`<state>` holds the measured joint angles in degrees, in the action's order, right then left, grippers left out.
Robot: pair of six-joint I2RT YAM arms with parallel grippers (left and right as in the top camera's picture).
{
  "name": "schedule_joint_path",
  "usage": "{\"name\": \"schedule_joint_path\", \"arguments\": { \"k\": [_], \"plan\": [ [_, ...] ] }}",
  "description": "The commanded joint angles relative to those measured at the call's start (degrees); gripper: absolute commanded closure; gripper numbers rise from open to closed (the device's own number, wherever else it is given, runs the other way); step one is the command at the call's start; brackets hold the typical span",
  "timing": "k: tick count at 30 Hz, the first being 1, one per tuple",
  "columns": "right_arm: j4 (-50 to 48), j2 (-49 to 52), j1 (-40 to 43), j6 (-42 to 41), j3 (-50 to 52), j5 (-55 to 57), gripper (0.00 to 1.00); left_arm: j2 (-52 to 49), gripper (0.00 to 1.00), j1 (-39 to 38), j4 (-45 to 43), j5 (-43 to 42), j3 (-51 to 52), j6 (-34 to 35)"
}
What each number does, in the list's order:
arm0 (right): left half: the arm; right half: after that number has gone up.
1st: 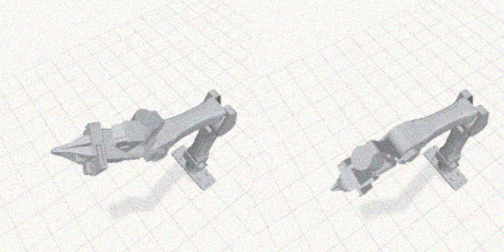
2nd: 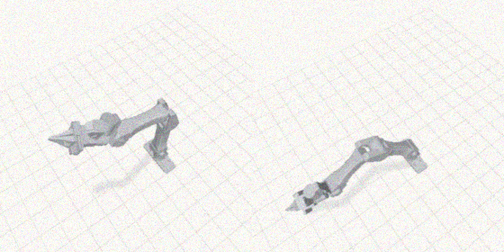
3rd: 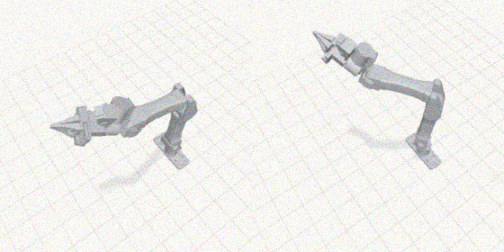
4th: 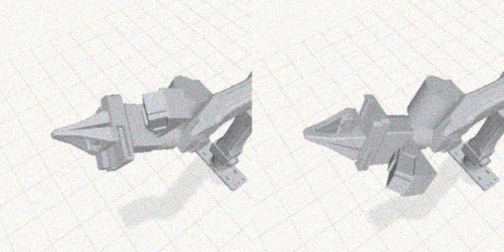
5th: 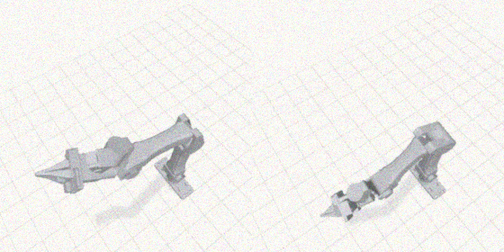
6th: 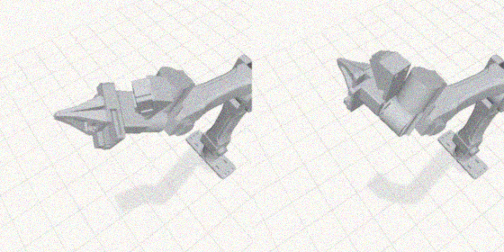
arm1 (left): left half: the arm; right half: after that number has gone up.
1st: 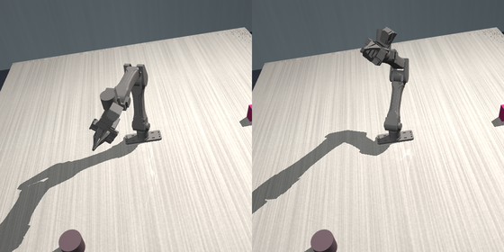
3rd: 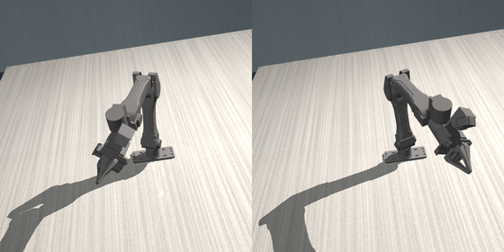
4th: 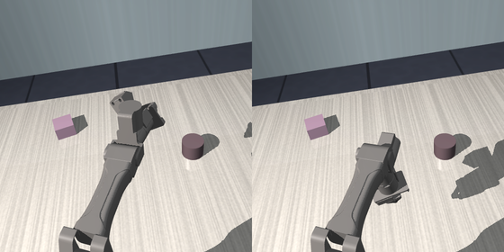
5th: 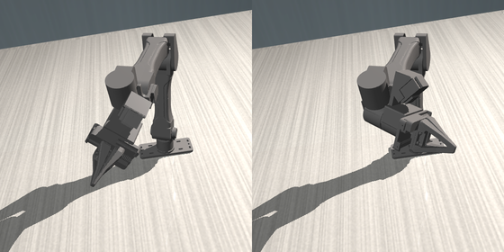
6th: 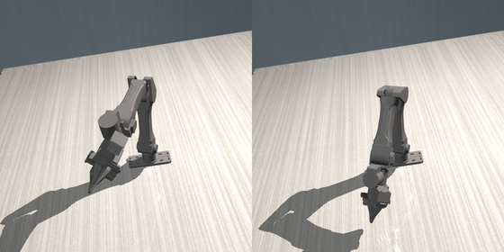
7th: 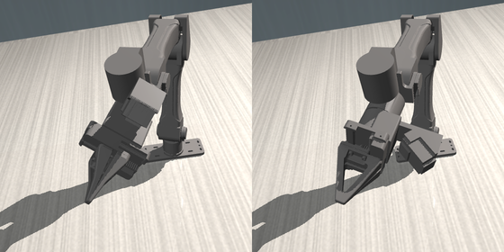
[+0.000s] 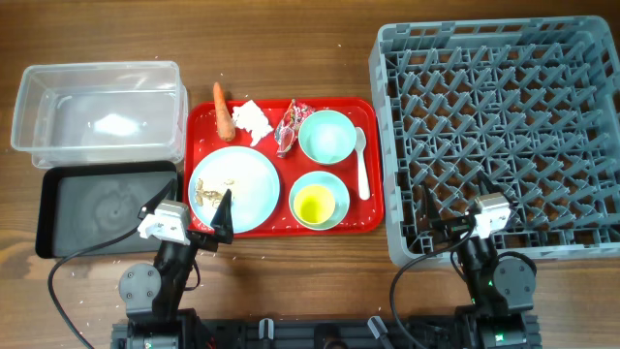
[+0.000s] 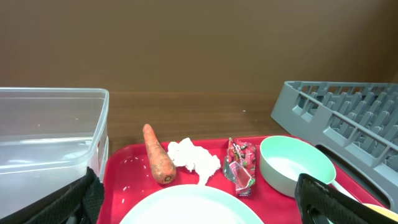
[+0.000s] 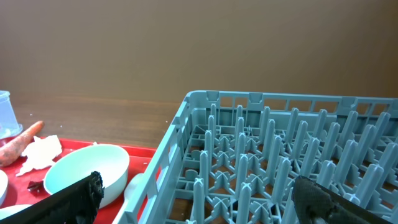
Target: Sort waste into correct bins and load items into the dishwasher rack
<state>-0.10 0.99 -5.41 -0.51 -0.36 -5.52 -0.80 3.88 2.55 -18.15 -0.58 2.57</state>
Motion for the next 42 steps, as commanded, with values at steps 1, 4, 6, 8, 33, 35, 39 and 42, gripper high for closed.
{"name": "schedule_joint_path", "arguments": {
  "k": [1,4,6,8,33,35,39,42],
  "plan": [
    [-0.33,-0.20,0.17,0.50,0.07,-0.46,0.00,0.42,0.00,0.48,0.07,-0.28,0.26,-0.66],
    [-0.33,-0.20,0.17,0.48,0.07,-0.46,0.00,0.42,0.00,0.48,0.07,-0.31,0.26,-0.66],
    [-0.33,-0.20,0.17,0.50,0.07,-0.46,0.00,0.42,0.00,0.48,0.07,-0.28,0.26,-0.66],
    [-0.33,-0.20,0.17,0.48,0.07,-0.46,0.00,0.42,0.00,0.48,0.07,-0.28,0.26,-0.66],
    [-0.33,-0.20,0.20,0.48,0.07,-0.46,0.00,0.42,0.00,0.48,0.07,-0.28,0.26,-0.66],
    [-0.33,-0.20,0.17,0.48,0.07,-0.46,0.00,0.42,0.00,0.48,0.07,-0.28,0.26,-0.66],
    [-0.33,-0.20,0.17,0.46,0.07,-0.46,0.00,0.42,0.00,0.48,-1.29,2.78,0.26,-3.43],
    [-0.33,-0.20,0.17,0.50,0.07,-0.46,0.00,0.42,0.00,0.48,-2.93,6.23,0.26,-5.35]
  ]
}}
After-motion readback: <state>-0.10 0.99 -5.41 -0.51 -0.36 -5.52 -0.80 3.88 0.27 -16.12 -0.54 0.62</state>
